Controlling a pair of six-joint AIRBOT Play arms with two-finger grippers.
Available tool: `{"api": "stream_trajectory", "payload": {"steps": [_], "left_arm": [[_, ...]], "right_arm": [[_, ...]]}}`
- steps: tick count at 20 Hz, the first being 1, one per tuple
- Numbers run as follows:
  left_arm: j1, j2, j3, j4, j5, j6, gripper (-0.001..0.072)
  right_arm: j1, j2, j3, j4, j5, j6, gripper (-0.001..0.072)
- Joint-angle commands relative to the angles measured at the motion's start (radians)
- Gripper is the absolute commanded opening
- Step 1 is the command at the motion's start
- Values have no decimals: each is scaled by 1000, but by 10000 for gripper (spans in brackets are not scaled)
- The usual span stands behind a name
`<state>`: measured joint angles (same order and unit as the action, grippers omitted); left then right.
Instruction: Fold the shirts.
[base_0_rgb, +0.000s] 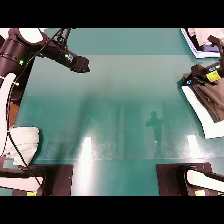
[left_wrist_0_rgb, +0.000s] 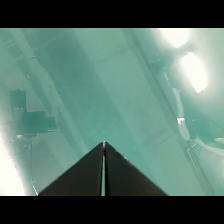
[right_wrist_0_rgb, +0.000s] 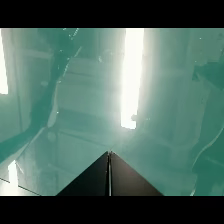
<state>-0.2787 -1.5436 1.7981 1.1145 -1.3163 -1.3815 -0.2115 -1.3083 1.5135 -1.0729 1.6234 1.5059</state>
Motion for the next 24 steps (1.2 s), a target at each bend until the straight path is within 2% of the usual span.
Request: {"api": "stream_trajectory", "payload": {"steps": [1, 12, 15, 17, 21, 24], "left_arm": [[0, 1, 0, 0, 0, 0, 29], [0, 1, 0, 0, 0, -1, 28], [3, 1, 5, 8, 67, 8, 28], [13, 14, 23, 111, -31, -82, 27], [18, 161, -43, 434, -215, -97, 27], [18, 337, -224, 607, -282, -109, 28]], "right_arm": [[2, 0, 1, 0, 4, 0, 16], [2, 1, 1, 0, 47, 0, 16], [2, 1, 1, 2, 69, 0, 16], [15, 1, 1, 8, 91, 0, 16], [117, 52, -51, 7, 38, -8, 16], [223, 123, -171, 7, -37, -19, 16]]}}
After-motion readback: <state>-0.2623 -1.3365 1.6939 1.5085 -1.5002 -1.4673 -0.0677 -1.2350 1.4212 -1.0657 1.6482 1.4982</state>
